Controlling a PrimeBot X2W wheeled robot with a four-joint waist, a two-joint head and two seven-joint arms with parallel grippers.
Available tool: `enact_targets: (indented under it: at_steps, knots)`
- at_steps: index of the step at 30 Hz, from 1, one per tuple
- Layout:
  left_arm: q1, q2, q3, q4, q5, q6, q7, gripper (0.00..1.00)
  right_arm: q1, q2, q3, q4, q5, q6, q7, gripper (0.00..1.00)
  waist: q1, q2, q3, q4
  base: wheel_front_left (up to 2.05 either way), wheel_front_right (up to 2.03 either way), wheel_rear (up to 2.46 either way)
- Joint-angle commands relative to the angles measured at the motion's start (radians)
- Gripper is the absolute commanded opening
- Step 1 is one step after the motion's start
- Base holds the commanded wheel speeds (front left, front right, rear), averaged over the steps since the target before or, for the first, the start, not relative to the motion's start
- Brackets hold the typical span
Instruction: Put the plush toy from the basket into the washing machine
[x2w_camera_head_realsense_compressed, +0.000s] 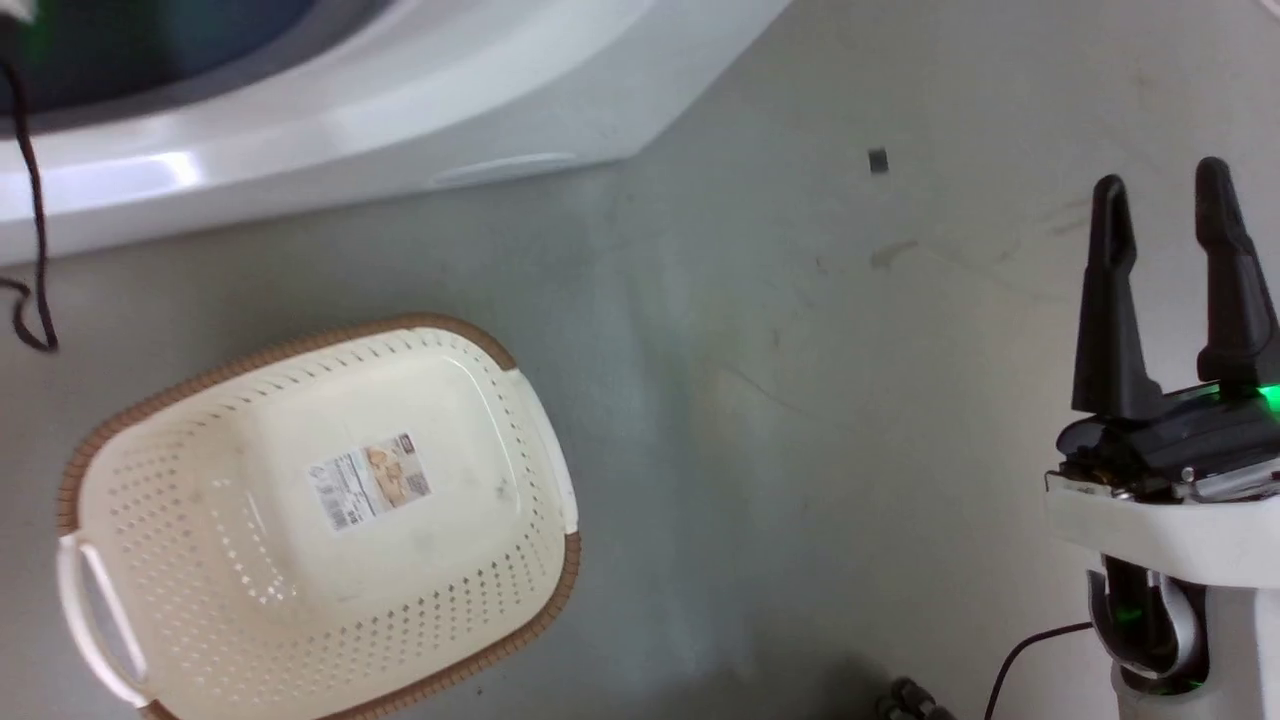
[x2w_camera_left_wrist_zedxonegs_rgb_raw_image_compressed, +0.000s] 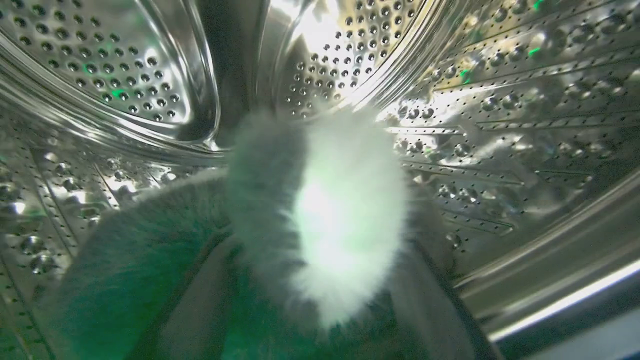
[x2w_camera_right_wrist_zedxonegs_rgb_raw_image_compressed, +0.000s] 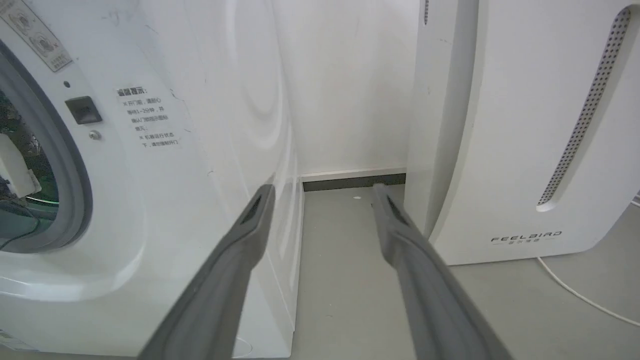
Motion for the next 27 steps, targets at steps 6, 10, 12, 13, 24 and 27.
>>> enact_targets:
  at_steps: [6, 10, 12, 13, 24, 27]
  knots:
    - [0.116, -0.028, -0.024, -0.028, -0.036, -0.004, -0.023, 1.0, 0.02, 0.001, -0.001, 0.034, -0.032, -0.001, -0.004, 1.0, -0.0001, 0.0, -0.162, 0.059, 0.0, 0.0, 0.0]
    - [0.233, -0.046, 0.015, -0.125, -0.042, -0.001, -0.024, 1.0, 0.035, 0.001, -0.001, 0.058, -0.049, -0.001, -0.004, 1.0, -0.0001, 0.0, -0.262, 0.089, 0.0, 0.0, 0.0]
    - [0.306, -0.061, 0.035, -0.18, -0.037, 0.004, -0.024, 1.0, 0.045, 0.001, -0.003, 0.066, -0.055, -0.001, -0.004, 1.0, -0.0001, 0.0, -0.31, 0.107, 0.0, 0.0, 0.0]
    - [0.341, -0.067, 0.043, -0.208, -0.032, 0.008, -0.024, 1.0, 0.05, 0.001, -0.003, 0.069, -0.057, -0.001, -0.004, 1.0, -0.0001, 0.0, -0.33, 0.115, 0.0, 0.0, 0.0]
    - [0.727, -0.171, 0.164, -0.54, 0.005, 0.072, -0.024, 1.0, 0.139, 0.001, -0.022, 0.107, -0.088, -0.001, -0.004, 1.0, -0.0001, 0.0, -0.533, 0.22, 0.0, 0.0, 0.0]
    - [0.853, -0.198, 0.192, -0.637, 0.023, 0.096, -0.024, 1.0, 0.163, 0.001, -0.027, 0.116, -0.086, -0.001, -0.004, 1.0, -0.0001, 0.0, -0.573, 0.235, 0.0, 0.0, 0.0]
